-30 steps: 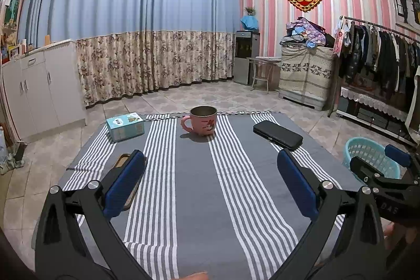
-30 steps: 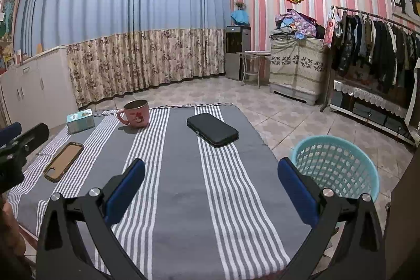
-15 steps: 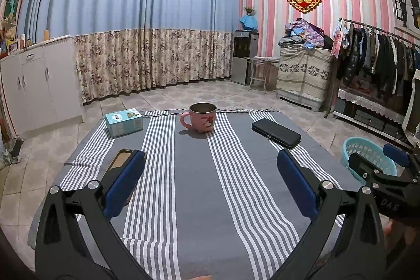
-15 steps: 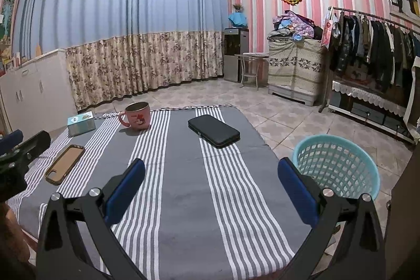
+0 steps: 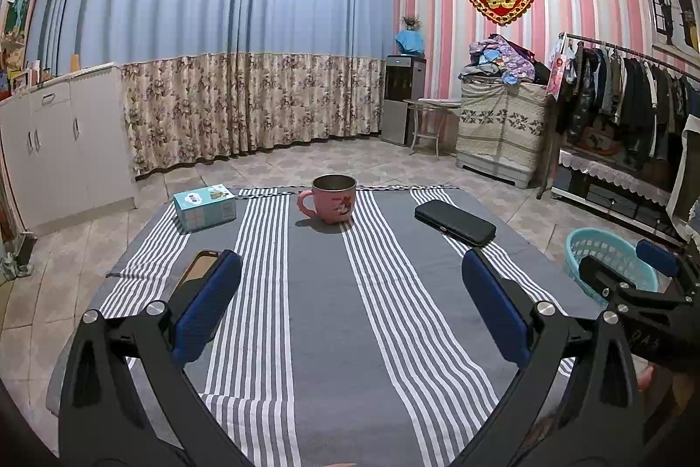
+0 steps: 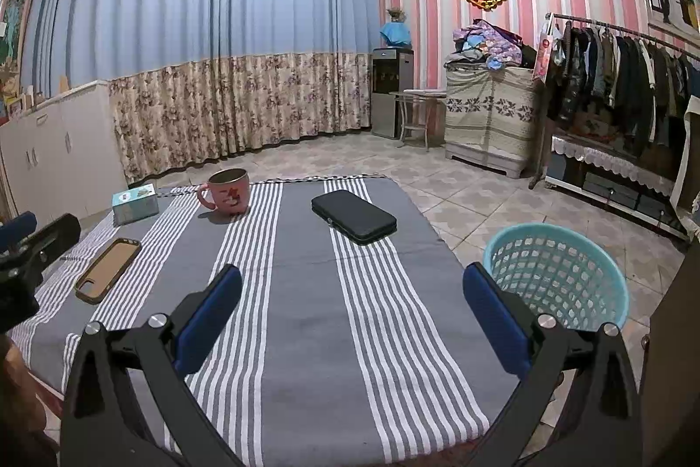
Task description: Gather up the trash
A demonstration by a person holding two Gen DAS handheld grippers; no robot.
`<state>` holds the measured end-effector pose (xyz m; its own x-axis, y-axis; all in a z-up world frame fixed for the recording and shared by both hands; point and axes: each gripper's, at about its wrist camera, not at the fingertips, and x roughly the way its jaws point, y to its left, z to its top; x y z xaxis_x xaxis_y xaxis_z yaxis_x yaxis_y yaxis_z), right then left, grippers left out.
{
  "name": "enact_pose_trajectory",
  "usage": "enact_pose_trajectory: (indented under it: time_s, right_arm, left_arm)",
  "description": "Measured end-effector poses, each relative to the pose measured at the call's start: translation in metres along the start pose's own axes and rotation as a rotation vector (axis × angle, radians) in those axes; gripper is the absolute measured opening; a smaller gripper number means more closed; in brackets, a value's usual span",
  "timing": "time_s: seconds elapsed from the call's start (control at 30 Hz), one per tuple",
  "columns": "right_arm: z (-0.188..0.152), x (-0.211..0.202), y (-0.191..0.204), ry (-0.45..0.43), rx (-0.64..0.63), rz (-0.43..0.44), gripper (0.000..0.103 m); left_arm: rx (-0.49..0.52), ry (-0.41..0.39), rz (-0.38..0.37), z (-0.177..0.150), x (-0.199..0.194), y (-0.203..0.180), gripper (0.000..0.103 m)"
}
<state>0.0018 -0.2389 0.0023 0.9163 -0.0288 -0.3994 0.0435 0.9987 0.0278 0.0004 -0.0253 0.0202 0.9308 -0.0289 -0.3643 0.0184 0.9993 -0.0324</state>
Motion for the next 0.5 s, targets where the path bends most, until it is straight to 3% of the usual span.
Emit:
enact_pose_trajectory:
  time_s: [0.5]
  right_arm:
    - [-0.004, -0.001, -0.004, -0.001, 0.011, -0.001, 0.099]
  left_arm:
    - [0.023, -0.023, 0.002, -0.003, -0.012, -0.006, 0.098]
